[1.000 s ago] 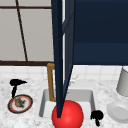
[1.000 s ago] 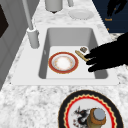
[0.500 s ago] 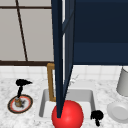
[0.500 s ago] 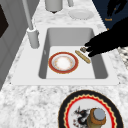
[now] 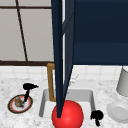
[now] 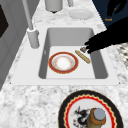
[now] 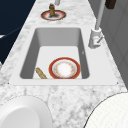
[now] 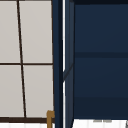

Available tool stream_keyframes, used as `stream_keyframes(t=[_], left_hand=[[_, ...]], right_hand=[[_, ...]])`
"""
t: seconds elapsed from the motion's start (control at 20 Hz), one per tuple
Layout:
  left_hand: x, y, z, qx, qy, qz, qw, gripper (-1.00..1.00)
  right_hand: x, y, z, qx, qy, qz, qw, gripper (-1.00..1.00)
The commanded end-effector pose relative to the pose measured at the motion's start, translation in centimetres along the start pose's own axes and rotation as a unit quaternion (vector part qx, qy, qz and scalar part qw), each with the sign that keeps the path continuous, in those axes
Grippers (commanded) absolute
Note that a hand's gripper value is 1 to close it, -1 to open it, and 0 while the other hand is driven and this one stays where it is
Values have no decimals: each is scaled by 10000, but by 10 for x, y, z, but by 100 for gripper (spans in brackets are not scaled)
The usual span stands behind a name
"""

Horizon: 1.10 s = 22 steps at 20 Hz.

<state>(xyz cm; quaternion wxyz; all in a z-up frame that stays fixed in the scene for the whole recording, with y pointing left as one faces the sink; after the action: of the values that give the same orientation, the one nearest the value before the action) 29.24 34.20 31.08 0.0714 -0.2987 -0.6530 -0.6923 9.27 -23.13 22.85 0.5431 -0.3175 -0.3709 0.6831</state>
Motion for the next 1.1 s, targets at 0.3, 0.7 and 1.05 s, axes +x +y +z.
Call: stream_keyframes(t=[0.3, 0.7, 1.05], left_hand=[[-6, -60, -54, 8, 265, 75, 9996, -100], [-3, -104, -108, -12, 287, 94, 9995, -100], [-12, -147, -133, 209, 513, 215, 9982, -100]], right_hand=[[0, 0, 0, 0, 0, 0, 10000, 0], [0, 0, 0, 0, 0, 0, 10000, 0], [0, 0, 0, 0, 0, 0, 10000, 0]])
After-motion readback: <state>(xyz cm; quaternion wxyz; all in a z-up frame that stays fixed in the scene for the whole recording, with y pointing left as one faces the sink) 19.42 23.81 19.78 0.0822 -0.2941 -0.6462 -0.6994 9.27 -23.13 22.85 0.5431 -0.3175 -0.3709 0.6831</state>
